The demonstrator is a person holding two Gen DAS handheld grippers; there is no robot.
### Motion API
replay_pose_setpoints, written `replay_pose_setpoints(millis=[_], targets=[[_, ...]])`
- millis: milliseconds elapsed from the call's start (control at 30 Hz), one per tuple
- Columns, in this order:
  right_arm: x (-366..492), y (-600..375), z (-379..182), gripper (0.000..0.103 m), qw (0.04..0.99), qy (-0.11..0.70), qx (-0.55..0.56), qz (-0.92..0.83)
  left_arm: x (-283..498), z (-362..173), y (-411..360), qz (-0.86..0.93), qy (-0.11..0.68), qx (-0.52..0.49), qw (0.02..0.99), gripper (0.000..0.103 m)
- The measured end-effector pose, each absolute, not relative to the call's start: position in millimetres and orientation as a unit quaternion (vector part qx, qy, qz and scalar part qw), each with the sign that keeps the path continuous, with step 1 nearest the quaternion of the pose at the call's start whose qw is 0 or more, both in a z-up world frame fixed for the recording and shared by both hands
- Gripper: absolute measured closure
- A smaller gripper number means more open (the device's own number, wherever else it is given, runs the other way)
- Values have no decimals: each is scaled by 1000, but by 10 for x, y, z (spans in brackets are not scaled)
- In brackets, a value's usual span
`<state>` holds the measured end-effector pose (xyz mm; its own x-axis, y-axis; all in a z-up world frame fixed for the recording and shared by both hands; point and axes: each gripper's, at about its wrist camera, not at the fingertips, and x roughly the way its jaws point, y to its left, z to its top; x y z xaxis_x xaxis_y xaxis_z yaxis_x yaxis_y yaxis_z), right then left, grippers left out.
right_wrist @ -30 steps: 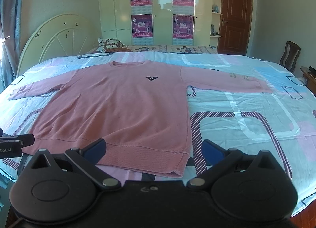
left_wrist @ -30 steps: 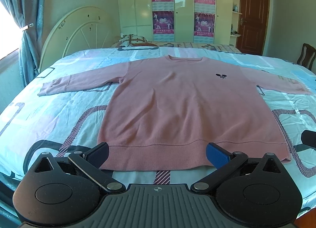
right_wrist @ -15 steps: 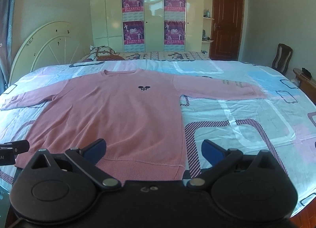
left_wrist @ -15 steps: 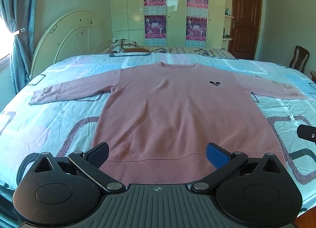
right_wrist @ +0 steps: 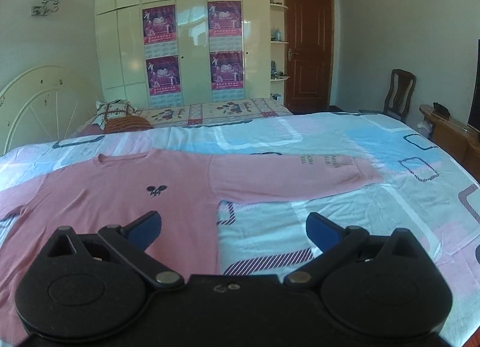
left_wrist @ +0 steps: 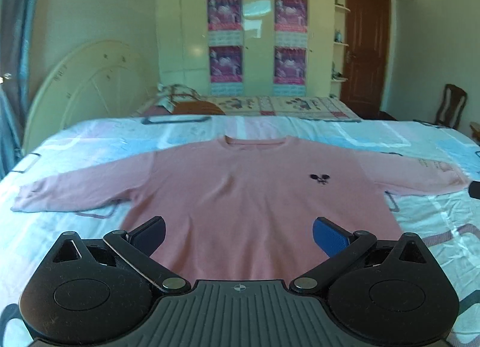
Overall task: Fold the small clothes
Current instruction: 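Grasp the cuff of a pink sleeve with the right tool, then fold the held sleeve across the sweatshirt body with the right tool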
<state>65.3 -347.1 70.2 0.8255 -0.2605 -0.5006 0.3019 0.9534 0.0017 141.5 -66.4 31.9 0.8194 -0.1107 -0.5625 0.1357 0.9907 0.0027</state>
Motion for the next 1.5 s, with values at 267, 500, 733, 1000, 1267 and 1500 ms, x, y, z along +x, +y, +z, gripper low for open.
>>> replay_pose_setpoints(millis=[267, 500, 733, 1000, 1267, 1500], targets=[[1343, -4746, 475, 5, 934, 268, 130, -195, 2175, 80, -1380, -23, 300, 52, 952, 0], [1703, -5789, 170, 39, 912, 259, 195, -251, 2582, -20, -1934, -42, 315, 76, 945, 0], [1908, -6444, -284, 61, 881, 265, 267, -288, 2780, -163, -2128, -35, 347, 108, 931, 0], [1975, -6967, -591, 64, 858, 233, 363, -280, 3008, -290, -2044, -17, 374, 118, 920, 0], [2165, -6934, -451, 96, 881, 231, 302, -280, 3189, -321, -1809, -10, 384, 104, 918, 0], [2536, -6428, -256, 96, 896, 259, 236, -274, 3439, -488, -1467, -9, 416, 73, 906, 0]])
